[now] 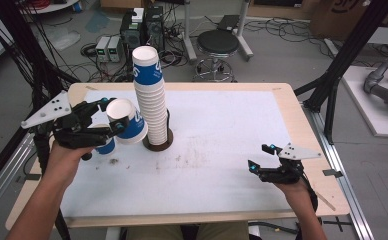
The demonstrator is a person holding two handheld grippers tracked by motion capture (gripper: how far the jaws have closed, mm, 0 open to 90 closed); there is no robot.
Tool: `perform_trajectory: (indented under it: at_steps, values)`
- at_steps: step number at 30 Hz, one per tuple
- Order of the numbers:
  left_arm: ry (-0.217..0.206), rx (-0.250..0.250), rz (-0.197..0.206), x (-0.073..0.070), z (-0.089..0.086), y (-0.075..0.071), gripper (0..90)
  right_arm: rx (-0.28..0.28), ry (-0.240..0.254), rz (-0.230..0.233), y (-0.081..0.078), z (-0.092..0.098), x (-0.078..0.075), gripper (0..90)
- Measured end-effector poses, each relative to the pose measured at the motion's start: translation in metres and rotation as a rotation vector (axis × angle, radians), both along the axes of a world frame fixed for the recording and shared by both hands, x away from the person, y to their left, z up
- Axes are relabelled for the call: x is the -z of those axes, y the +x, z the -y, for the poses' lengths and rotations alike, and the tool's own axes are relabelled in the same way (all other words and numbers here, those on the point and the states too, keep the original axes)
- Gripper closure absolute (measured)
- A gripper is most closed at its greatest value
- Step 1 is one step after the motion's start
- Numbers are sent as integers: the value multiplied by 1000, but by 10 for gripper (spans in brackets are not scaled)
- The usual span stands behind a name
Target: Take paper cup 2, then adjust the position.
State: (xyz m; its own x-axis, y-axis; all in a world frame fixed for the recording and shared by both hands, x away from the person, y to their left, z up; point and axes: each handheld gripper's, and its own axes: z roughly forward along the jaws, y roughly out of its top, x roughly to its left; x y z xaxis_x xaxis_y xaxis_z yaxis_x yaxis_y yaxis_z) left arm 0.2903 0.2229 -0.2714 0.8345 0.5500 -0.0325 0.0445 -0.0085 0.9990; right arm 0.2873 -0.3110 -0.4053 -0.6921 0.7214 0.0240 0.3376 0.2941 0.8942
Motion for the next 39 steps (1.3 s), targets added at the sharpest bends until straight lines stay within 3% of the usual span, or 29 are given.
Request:
perform_trajectory:
  at_steps: [14,20,39]
  values:
    - [47,42,3,27,23,2,300,3,17,12,0,-1,-3,205]
    - [54,59,-15,37,34,5,300,-3,13,8,-1,-2,-2,205]
    - [62,115,-35,50,64,17,300,-2,20,12,-6,2,-4,205]
